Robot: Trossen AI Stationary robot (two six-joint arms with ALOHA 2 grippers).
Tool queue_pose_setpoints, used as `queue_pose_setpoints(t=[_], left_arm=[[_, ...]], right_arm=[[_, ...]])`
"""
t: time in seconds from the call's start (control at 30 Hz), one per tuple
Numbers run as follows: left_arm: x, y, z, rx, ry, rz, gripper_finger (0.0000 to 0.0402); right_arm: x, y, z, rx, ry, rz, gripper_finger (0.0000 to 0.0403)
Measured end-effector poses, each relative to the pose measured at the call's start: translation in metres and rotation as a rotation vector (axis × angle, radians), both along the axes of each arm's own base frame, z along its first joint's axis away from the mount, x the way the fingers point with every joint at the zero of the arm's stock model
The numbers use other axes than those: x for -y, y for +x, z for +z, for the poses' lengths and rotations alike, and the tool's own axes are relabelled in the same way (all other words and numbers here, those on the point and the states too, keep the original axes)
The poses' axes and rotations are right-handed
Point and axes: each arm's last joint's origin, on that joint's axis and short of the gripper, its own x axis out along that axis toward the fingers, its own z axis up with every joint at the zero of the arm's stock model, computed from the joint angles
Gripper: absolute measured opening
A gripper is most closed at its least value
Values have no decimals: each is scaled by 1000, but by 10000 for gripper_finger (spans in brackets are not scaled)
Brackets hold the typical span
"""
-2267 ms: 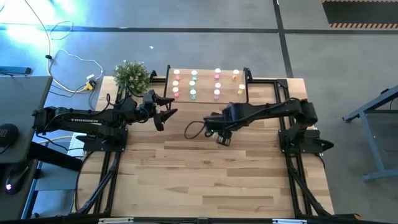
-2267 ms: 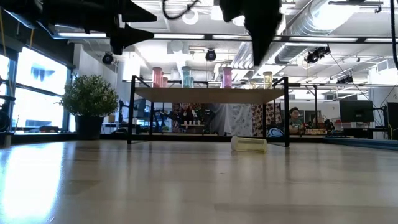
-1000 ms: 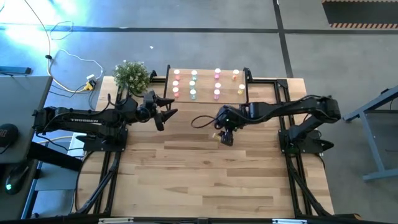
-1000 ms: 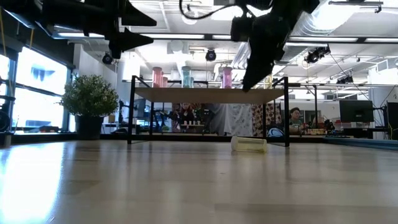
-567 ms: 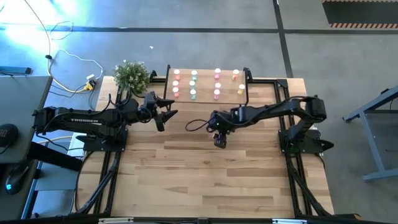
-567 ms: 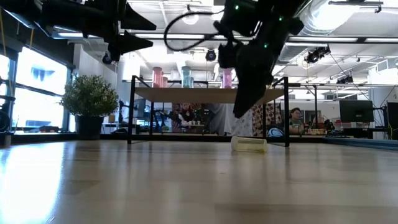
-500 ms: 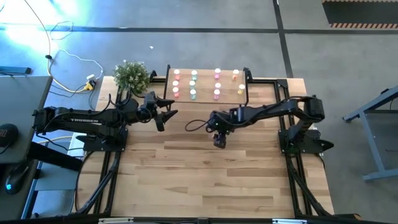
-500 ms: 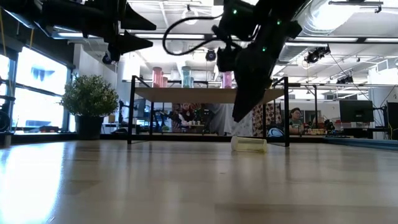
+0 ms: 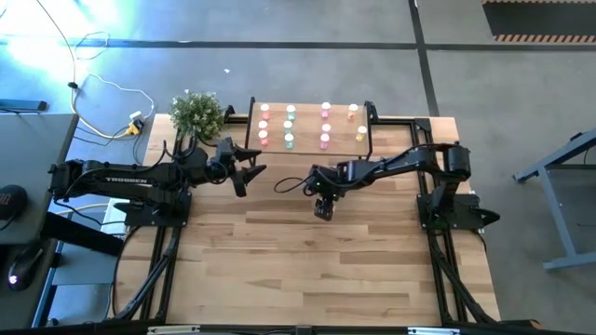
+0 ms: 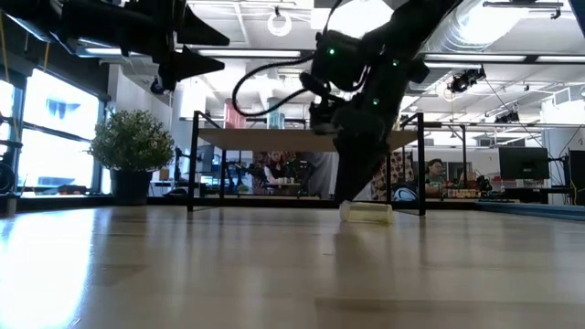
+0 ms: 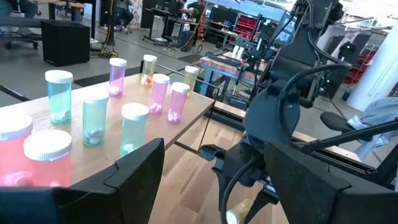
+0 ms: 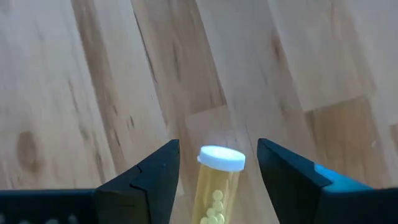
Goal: Pick and place medicine bottles onto shelf by color
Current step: Put the yellow pill bottle on the shelf aligned with the other yellow pill bottles
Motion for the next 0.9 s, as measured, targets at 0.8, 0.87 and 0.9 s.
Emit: queue_pose_setpoints(t=[0.8,0.87,0.9], left_arm=[[0,0,-3,-35,-10,0,268],[0,0,-4,-35,-11,-1,268],[0,0,-3,-35,-11,-1,268]], right_arm=[[2,1,-19,-79,58,-27,133],[1,1,-19,-76,61,-25,133],[1,1,-19,-76,60,-25,133]])
